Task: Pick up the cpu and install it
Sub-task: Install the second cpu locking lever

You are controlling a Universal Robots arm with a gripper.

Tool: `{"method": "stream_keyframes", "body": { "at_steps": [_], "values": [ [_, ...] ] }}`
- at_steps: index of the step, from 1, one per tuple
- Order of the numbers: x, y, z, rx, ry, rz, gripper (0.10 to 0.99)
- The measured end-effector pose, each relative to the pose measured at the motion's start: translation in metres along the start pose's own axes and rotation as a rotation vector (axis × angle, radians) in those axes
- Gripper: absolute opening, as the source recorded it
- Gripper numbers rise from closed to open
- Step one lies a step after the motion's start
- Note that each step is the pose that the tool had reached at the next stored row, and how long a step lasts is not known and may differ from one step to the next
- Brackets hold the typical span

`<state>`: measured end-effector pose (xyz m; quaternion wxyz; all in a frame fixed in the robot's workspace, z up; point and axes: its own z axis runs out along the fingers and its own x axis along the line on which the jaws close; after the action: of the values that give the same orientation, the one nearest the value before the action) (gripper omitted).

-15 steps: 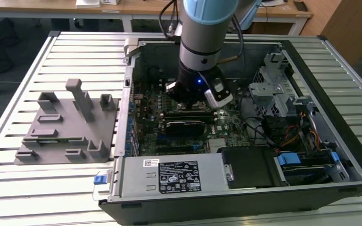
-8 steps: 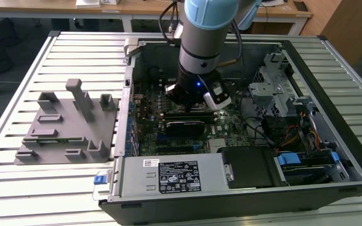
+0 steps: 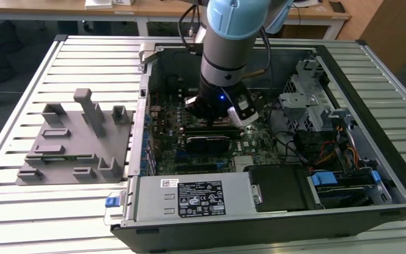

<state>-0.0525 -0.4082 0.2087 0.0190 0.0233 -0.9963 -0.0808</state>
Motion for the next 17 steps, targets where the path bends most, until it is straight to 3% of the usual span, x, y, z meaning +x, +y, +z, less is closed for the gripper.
{"method": "stream_keyframes", "body": {
  "at_steps": [2,9,17],
  "values": [
    [0.0003,-0.0018,0.0001,-0.014,-0.0007,0.000,0.106],
    [0.0051,-0.0108,0.0000,-0.040,-0.0018,0.000,0.106],
    [0.0114,-0.0117,0.0032,-0.067,-0.0030,-0.002,0.106]
  ]
}}
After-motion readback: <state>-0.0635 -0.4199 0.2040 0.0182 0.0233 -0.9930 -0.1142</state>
